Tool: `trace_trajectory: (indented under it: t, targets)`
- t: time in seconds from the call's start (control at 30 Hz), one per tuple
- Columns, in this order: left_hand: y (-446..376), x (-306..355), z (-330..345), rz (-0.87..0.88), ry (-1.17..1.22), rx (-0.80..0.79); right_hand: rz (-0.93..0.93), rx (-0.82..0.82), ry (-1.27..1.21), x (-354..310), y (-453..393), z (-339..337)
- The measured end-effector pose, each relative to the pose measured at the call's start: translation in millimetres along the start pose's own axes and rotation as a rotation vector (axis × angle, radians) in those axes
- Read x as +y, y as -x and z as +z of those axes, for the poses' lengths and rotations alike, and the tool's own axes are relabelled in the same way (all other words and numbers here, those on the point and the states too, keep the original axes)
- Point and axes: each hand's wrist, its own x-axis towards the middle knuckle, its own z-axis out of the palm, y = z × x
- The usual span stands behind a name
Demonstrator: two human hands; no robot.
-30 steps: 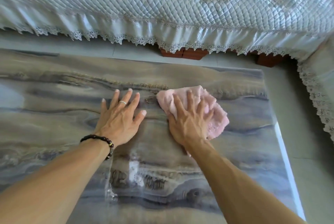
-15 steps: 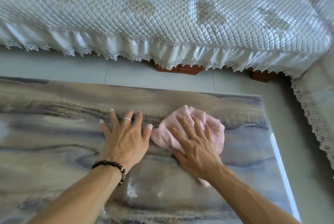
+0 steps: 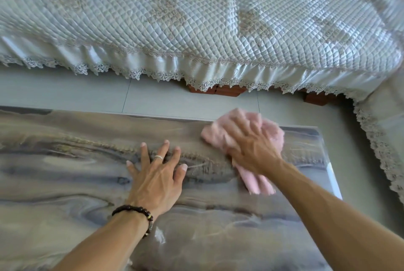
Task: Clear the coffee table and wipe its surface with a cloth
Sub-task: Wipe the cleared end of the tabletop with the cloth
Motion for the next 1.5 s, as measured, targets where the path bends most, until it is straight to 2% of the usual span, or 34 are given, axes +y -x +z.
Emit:
trace_trajectory:
  t: [0.07,0.1,0.17,0.23,0.3,0.37,0.4,0.43,0.47,0.53,0.6,0.63,0.7,0.77,0.8,0.83,0.87,0.93,1.0,1.03,1.1,1.17,1.2,1.3,1.37,1.43,1.5]
  targets:
    - [-2,-1,0,-0.003,-0.007,0.009,0.309,-0.029,-0.117,-24,-16,4]
    - [-2,-2,1,-0.006,-0.007,0.004,0.345,-0.020,-0.122,-41,-14,10]
    - [-2,-3,-1,-0.022,0.022,-0.021,0.145,0.014,-0.100,-60,12,18]
    - [0,-2,-5,-0.031,0.013,-0.038,-0.085,-0.008,-0.031,-35,54,25]
    - [0,2,-10,0.000,-0.095,-0.021,-0.088,0.003,0.044,23,66,24]
    - [-1,12,-12,0.077,-0.158,0.026,0.195,0.038,-0.018,58,52,12]
    - [-3,18,-13,0.111,-0.145,0.043,0.343,0.015,-0.088,56,39,7]
    - [-5,27,-12,0.137,-0.117,0.048,0.450,0.002,-0.123,45,29,8]
    - [-7,37,-8,0.154,-0.084,0.042,0.457,0.007,-0.105,30,26,10]
    - [-7,57,1,0.177,-0.040,0.023,0.247,0.042,-0.094,10,46,21]
    - [-3,78,13,0.183,-0.010,-0.022,0.085,-0.011,-0.075,25,93,28]
    - [-1,89,19,0.164,0.017,-0.055,0.125,-0.022,-0.074,47,109,25]
    - [-2,111,28,0.100,0.061,-0.095,0.421,0.000,-0.094,94,114,14]
    - [-4,122,31,0.060,0.043,-0.080,0.748,0.029,-0.219,109,84,-3]
    - [-5,124,33,0.057,0.019,-0.072,0.828,0.031,-0.245,101,66,-9]
    - [-5,125,35,0.057,-0.003,-0.068,0.824,0.019,-0.245,89,54,-11]
    - [-5,125,37,0.055,-0.016,-0.068,0.724,0.006,-0.218,77,51,-6]
    - [-3,122,37,0.040,-0.005,-0.077,0.390,0.025,-0.155,59,75,3]
    - [-3,125,36,0.037,-0.007,-0.096,0.227,0.019,-0.056,72,117,9]
    - [-3,125,35,0.044,-0.010,-0.096,0.249,0.026,-0.017,90,123,9]
    - [-4,125,34,0.050,-0.015,-0.083,0.444,-0.002,-0.048,110,105,3]
    - [-6,124,36,0.053,-0.017,-0.078,0.605,-0.038,-0.141,95,79,5]
    - [-6,123,38,0.048,-0.009,-0.079,0.588,-0.033,-0.153,78,75,7]
    - [-6,121,36,0.042,0.036,-0.080,0.198,-0.025,-0.027,53,121,28]
    - [-7,120,32,0.052,0.061,-0.081,0.113,-0.078,0.035,68,166,27]
    - [-2,118,26,0.059,0.081,-0.072,0.266,-0.051,0.058,95,169,20]
    - [9,114,25,0.077,0.043,-0.037,0.596,-0.012,-0.135,92,134,10]
